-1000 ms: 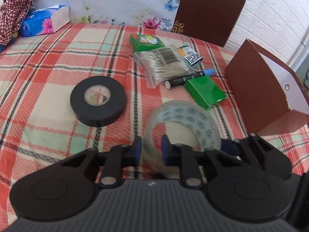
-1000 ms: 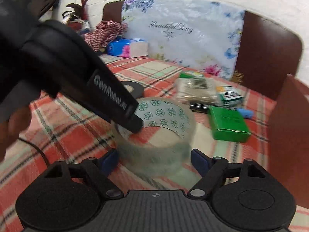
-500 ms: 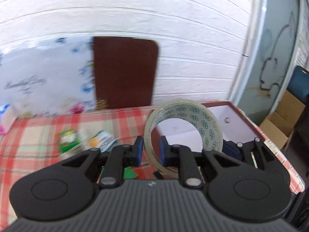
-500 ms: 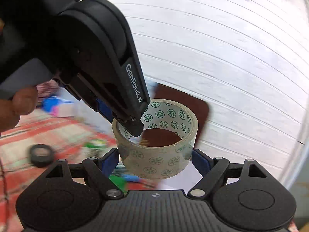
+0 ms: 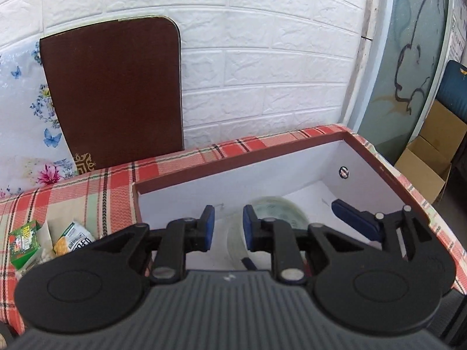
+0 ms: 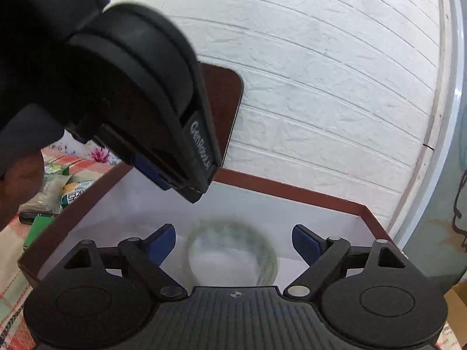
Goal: Organize objects
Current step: 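Lower the clear tape into the brown box and open the left tool, then move the left tool back toward the black tape roll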
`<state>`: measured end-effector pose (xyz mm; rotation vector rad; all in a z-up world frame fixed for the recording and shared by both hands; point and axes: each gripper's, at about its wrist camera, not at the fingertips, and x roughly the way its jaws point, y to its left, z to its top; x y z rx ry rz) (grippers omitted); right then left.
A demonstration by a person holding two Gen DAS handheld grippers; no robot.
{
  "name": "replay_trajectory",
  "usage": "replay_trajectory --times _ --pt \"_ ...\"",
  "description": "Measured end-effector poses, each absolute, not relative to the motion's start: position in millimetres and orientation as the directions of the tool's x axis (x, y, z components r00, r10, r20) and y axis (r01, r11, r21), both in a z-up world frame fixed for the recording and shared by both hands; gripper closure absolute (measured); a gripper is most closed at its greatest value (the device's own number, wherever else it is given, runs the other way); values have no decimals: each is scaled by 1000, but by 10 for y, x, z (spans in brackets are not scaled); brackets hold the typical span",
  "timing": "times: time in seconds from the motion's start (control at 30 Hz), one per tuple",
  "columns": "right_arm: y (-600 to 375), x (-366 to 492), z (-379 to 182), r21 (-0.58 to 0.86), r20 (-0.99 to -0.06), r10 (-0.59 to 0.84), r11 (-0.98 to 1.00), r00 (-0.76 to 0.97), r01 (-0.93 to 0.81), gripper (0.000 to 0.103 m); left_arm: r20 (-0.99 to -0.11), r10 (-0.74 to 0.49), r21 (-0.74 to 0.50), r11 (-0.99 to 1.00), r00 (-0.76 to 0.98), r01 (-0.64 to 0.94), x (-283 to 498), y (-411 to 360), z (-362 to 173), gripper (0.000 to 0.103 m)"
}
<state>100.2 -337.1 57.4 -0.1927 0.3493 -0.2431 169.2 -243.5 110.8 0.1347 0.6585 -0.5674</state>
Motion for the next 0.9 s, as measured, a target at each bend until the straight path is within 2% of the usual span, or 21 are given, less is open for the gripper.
replay_trajectory --times 0.37,0.63,0.9 --pt "-3329 157 733 -100 -253 -315 949 915 299 17 -577 -428 18 845 695 535 989 -2130 1374 61" --pt "-3363 -324 800 74 -267 -317 935 910 347 17 -587 -410 29 851 698 524 514 -1753 1332 59" --pt "-3199 -491 966 175 -258 -260 935 930 310 17 -605 -354 35 883 713 468 310 -1360 1182 58"
